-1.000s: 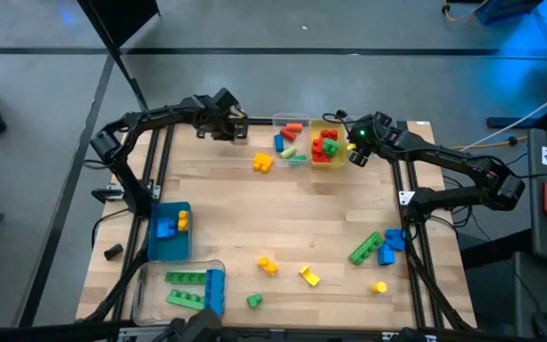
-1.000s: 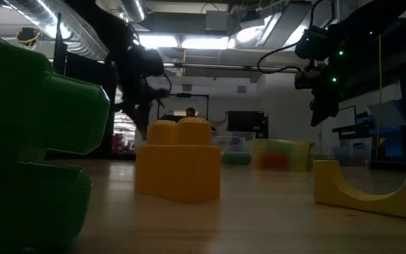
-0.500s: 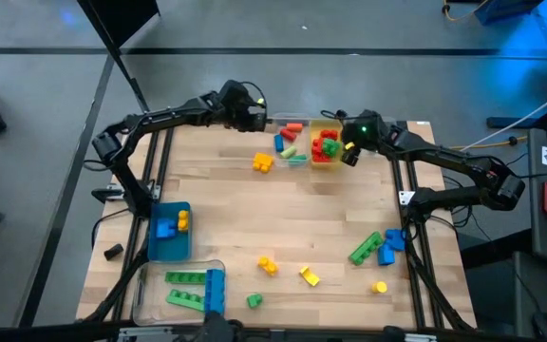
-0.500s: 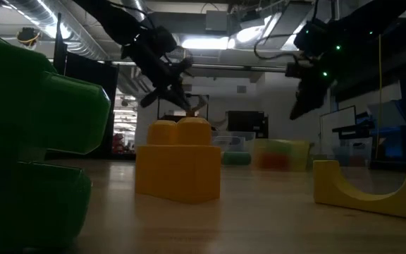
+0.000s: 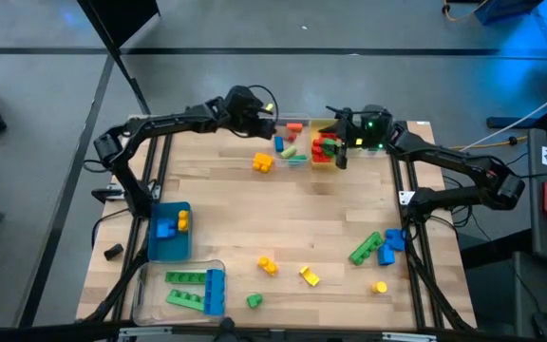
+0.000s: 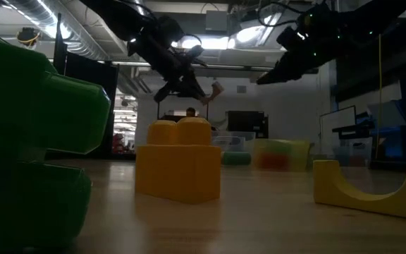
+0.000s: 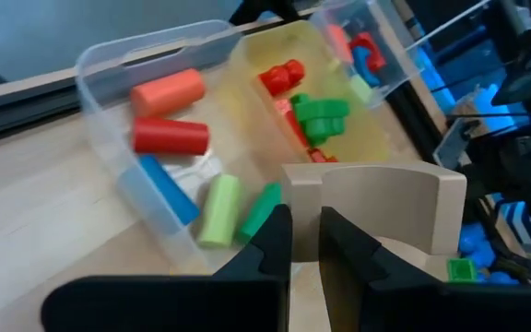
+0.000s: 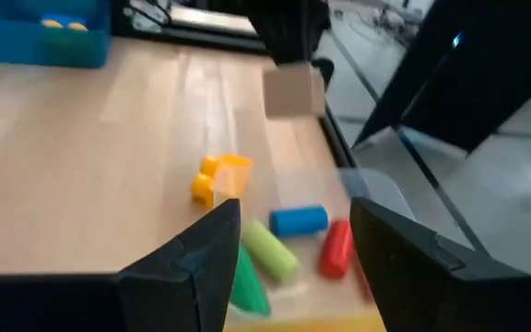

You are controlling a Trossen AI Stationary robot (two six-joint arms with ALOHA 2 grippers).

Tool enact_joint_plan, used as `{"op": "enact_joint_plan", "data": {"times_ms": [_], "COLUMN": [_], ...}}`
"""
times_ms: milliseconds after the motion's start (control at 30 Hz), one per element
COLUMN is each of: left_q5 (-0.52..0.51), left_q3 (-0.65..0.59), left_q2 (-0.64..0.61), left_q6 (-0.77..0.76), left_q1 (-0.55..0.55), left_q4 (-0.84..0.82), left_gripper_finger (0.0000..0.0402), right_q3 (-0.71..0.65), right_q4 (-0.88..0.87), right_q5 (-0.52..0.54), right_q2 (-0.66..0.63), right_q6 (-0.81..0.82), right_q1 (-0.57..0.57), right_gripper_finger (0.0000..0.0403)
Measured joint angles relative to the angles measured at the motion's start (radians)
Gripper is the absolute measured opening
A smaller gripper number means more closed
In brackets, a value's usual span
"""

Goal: Sort blocks by size
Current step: Put the brown arch block into the top right transparent bin

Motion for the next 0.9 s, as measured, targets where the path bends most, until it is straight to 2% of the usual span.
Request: {"op": "enact_joint_plan", "data": {"times_ms": [167,433,633,767,900], "left_q5": [-0.002,-0.017,-0.019,-0.019,-0.021], "left_q3": [0.0,0.0,0.0,0.0,0.0], "left_q2": [0.0,0.0,0.0,0.0,0.0], "left_q6": [-0.002,-0.019,-0.027,-0.027,-0.027], "left_q1": [-0.03,-0.079,-0.101,-0.111,-0.123], "left_q4": [0.045,0.079,0.112,0.11,0.11], "left_gripper_finger": [0.0019,0.0023,0.0021,0.0024,0.002], "right_q3": [0.0,0.0,0.0,0.0,0.0], "right_q4": [0.108,0.278,0.297,0.3,0.3], "right_q5": [0.02,0.271,0.382,0.506,0.529], "right_q2": [0.026,0.093,0.119,0.119,0.119], "right_q6": [-0.002,-0.024,-0.087,-0.088,-0.088], "right_q1": [0.091,0.234,0.305,0.336,0.335], "right_gripper_finger": [0.0209,0.0209,0.0209,0.0209,0.0209]}}
